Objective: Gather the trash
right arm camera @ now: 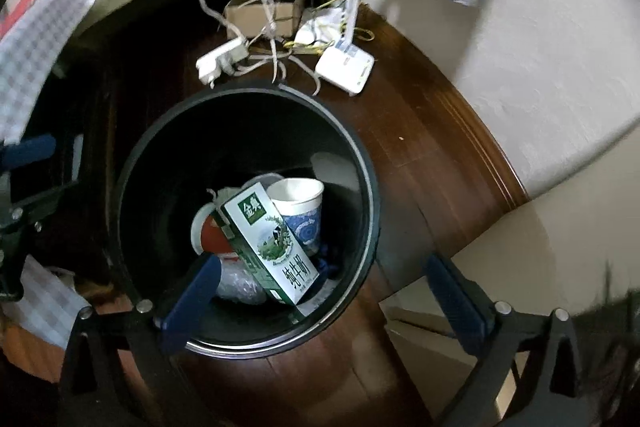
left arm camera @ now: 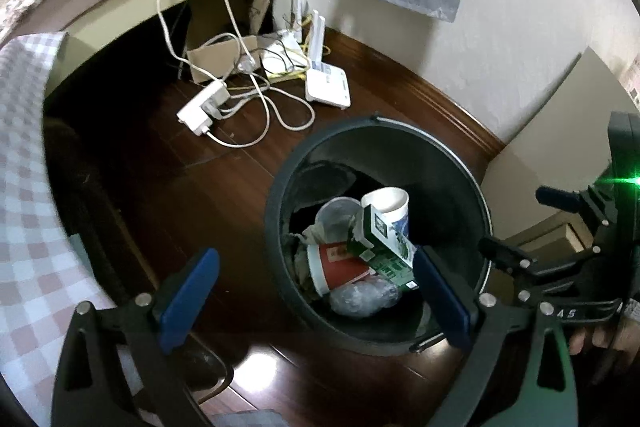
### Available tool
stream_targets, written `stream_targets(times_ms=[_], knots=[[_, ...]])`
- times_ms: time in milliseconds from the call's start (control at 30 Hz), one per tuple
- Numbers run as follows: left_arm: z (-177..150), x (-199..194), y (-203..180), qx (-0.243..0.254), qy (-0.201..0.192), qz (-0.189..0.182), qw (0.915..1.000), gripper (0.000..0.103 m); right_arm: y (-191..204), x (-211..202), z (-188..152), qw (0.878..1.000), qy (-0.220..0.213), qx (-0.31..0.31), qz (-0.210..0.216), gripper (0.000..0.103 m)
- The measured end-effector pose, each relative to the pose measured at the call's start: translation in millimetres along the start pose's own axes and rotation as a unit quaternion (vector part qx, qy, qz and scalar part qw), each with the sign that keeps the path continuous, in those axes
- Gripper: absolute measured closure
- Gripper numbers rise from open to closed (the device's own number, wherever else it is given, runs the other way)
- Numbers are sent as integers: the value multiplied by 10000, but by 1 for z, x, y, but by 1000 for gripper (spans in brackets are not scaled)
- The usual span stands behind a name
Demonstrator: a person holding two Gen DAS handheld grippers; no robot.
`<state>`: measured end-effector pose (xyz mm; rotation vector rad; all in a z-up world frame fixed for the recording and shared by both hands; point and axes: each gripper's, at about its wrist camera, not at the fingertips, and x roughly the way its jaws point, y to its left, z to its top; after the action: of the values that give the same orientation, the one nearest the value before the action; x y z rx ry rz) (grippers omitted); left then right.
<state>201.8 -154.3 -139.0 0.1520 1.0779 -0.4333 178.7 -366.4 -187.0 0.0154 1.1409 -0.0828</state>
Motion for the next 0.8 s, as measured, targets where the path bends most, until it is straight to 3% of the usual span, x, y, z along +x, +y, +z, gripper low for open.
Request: stream_targets(times_ms=[433, 800], knots=[[-9, -63, -4, 18, -419, 206, 9989, 3, 13, -58, -14, 9984, -434, 302, 179, 0], [-26, -127, 1, -50, -940, 360, 9949, 3, 41, -135, -21, 9946, -1022, -51, 163, 0]])
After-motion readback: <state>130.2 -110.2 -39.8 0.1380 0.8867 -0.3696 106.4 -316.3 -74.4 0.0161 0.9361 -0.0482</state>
